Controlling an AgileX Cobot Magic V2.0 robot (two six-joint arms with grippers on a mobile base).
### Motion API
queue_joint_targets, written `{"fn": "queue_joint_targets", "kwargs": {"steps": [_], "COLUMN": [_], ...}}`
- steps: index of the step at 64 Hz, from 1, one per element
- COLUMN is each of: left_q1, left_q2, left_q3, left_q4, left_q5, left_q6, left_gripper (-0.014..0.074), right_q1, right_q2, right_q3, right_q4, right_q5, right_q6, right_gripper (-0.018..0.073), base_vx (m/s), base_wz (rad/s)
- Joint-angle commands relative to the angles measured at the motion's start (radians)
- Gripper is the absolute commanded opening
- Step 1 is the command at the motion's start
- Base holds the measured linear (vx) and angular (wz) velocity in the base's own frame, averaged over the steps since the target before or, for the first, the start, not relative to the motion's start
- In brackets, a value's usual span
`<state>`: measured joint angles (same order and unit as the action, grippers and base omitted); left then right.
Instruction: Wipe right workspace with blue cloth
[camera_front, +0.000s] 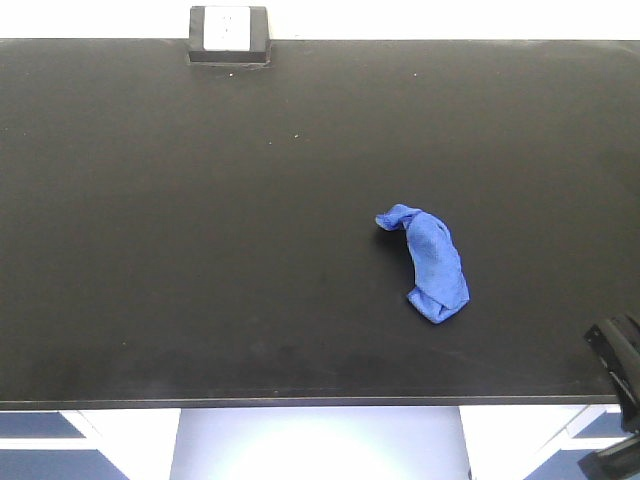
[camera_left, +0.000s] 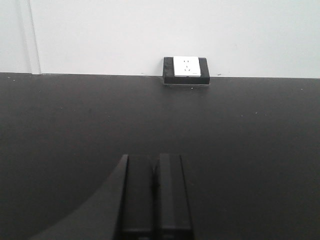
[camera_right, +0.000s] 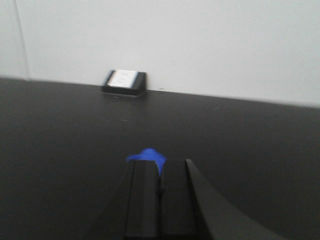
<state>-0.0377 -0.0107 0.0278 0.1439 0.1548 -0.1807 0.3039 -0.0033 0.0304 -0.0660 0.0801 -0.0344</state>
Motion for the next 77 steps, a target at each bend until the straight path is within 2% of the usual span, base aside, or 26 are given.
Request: {"fn": "queue_joint_targets", "kwargs": {"steps": [1, 5, 8, 14, 19, 33, 77], "left_q1": [-0.005, -0.005, -0.005, -0.005, -0.005, -0.005, -0.005], "left_q2": [-0.016, -0.016, -0.016, -0.016, -0.016, -0.016, -0.016], "left_q3": [0.03, 0.03, 0.03, 0.03, 0.03, 0.03, 0.03], "left_q4": [0.001, 0.001, 0.001, 0.001, 0.001, 0.001, 0.001], "left_q5": [-0.083, -0.083, -0.083, -0.083, -0.083, -0.083, -0.083], "left_q6": [-0.008, -0.008, -0.008, -0.008, -0.008, -0.008, -0.008], "left_gripper": [-0.0006, -0.0006, -0.0006, -0.0006, -0.0006, -0.0006, -0.0006], "right_q1": [-0.079, -0.149, -0.225, -0.329, -0.373, -0.37, -0.37], "right_q2": [0.011, 0.011, 0.011, 0.011, 0.011, 0.011, 0.011], "right_q3": [0.02, 0.02, 0.02, 0.02, 0.02, 0.02, 0.02], "right_q4": [0.019, 0.025, 0.025, 0.023, 0.023, 0.037, 0.037], "right_q5": [-0.113, -0.125, -0.126, -0.112, -0.096, -0.054, -0.047], "right_q6": [-0.156, -0.126, -0.066, 0.069, 0.115, 0.118, 0.118], "right_gripper": [-0.0005, -0.0005, -0.0005, -0.0005, -0.0005, -0.0005, -0.0005], "base_vx": [0.0, 0.0, 0.0, 0.0, 0.0, 0.0, 0.0], "base_wz": [0.0, 0.0, 0.0, 0.0, 0.0, 0.0, 0.0]}}
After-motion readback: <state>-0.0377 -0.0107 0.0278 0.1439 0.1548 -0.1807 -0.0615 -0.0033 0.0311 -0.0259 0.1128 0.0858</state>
